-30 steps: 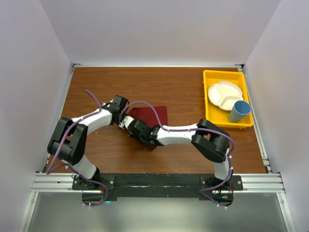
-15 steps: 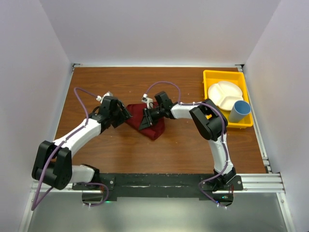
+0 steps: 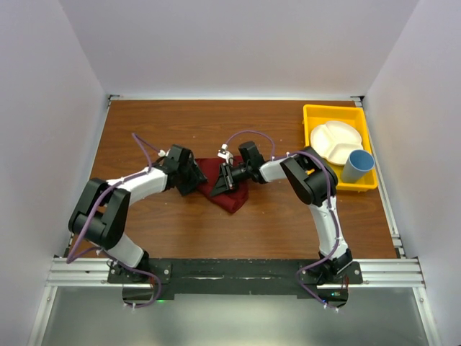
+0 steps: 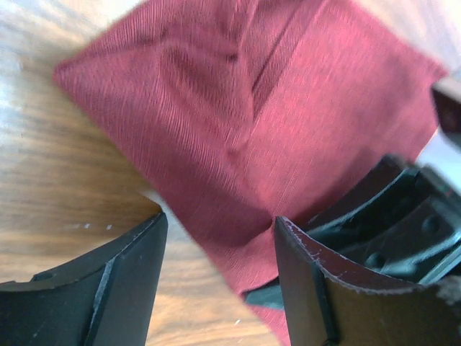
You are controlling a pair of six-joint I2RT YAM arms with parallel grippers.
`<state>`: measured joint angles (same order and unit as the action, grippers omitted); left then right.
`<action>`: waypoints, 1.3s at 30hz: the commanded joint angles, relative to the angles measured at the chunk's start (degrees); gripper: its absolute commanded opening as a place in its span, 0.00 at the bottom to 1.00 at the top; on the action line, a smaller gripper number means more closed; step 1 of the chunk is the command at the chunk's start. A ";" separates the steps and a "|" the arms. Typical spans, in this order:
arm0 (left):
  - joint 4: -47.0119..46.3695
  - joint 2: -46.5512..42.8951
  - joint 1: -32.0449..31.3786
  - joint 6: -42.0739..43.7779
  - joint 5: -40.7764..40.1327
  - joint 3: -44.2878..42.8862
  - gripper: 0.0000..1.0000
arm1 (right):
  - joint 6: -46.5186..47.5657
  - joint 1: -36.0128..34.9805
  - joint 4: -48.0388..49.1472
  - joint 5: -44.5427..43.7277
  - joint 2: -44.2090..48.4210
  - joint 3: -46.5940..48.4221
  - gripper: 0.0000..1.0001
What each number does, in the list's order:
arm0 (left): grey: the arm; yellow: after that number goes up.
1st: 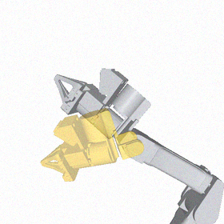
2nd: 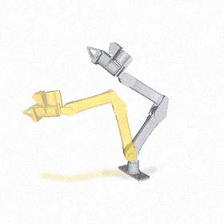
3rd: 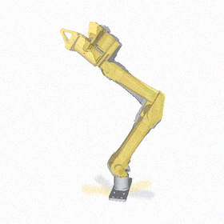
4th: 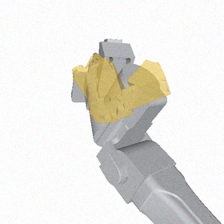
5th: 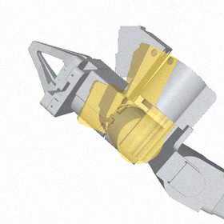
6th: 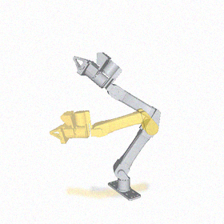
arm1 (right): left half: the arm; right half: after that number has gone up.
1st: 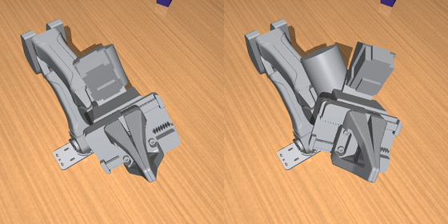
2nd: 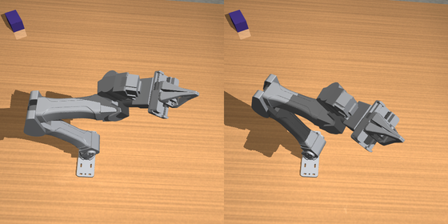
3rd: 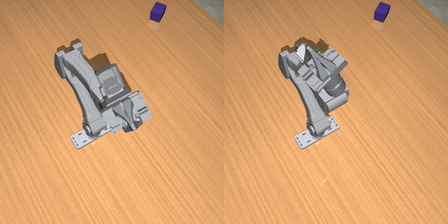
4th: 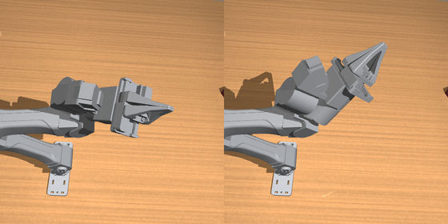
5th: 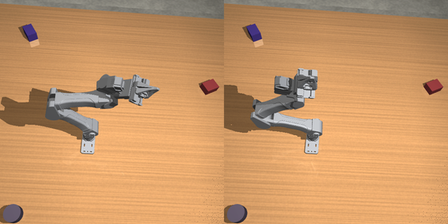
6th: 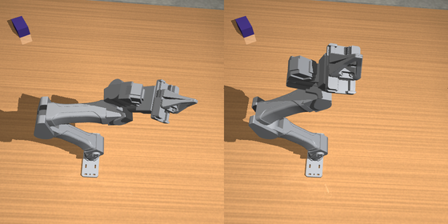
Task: Fold the napkin, place the utensils inside, and roll it up
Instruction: Roll the napkin with the utensil
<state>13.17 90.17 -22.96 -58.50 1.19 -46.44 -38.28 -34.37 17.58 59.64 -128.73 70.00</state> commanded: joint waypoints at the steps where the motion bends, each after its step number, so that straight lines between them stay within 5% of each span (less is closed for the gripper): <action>1: 0.71 2.81 -0.33 -5.13 -1.45 -1.38 0.62 | -1.09 -0.35 -3.17 -3.56 -2.32 -2.49 0.00; 5: 1.68 3.26 -0.33 -6.01 -4.88 -1.90 0.37 | -0.49 -0.26 -3.69 -2.77 -1.62 -2.32 0.00; 6: 2.21 3.08 -0.33 -5.75 -5.40 -2.08 0.21 | 0.39 -0.35 -4.57 -3.29 -1.44 -2.06 0.00; 8: 3.17 2.82 -0.33 -5.75 -6.03 -2.95 0.08 | 4.15 -0.35 -9.04 -4.61 -0.21 -1.09 0.06; 12: 5.11 2.38 -0.33 -4.96 -4.10 -4.28 0.00 | 12.16 -0.52 -19.67 -9.88 3.74 1.37 0.28; 19: 11.08 3.96 -0.42 -3.73 -1.45 -7.61 0.00 | 21.93 -2.88 -32.95 -24.11 15.42 3.48 0.54; 23: 14.07 5.36 -0.42 -3.38 -1.55 -9.37 0.00 | 26.93 -8.68 -34.11 -44.08 23.93 2.16 0.68; 29: 15.83 6.51 -0.42 -4.43 0.92 -9.99 0.00 | 28.52 -19.23 -28.05 -65.66 27.39 -1.70 0.72; 39: 17.42 7.74 -0.33 -4.25 1.88 -11.31 0.00 | 33.35 -30.66 -22.07 -87.74 20.80 -0.56 0.72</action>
<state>25.28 95.94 -23.27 -63.90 1.98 -57.17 -8.14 -63.53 -7.79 -14.81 -105.73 68.03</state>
